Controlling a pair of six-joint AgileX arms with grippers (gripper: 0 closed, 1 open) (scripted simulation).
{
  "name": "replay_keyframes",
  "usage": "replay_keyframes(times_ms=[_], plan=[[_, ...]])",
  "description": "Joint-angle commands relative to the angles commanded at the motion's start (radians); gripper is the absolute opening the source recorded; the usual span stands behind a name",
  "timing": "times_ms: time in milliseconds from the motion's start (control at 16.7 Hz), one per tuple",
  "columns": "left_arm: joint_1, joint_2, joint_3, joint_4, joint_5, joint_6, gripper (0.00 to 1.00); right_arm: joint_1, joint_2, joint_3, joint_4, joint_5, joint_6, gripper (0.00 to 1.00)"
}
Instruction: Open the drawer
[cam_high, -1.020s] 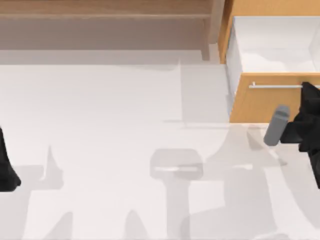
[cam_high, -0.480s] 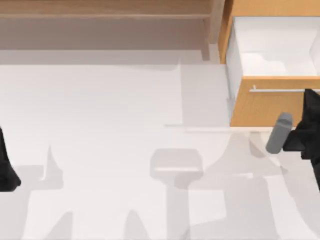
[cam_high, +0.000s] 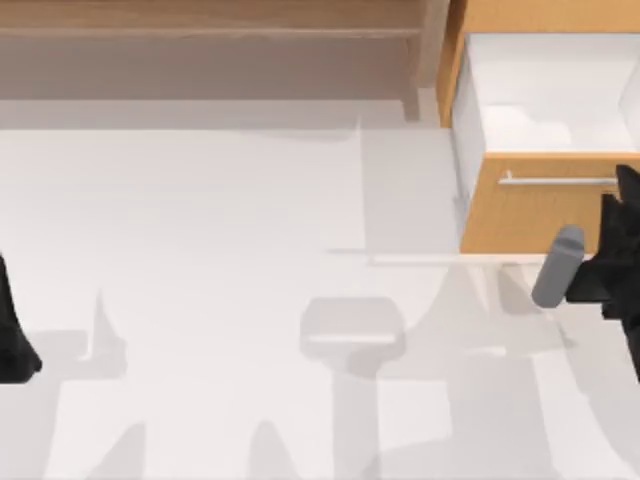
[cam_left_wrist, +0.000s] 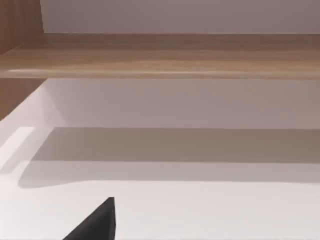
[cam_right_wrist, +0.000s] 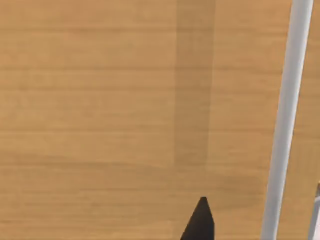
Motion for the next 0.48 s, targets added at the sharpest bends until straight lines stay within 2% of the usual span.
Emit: replay_keyframes(times_ms=[180,480], plan=[[0.000,0.000,0.000,0.000,0.000,0.000,1.00,0.000,0.000,0.000,0.000,0.000,0.000,0.98],[0.000,0.000,0.000,0.000,0.000,0.000,1.00,0.000,0.000,0.000,0.000,0.000,0.000,1.00]])
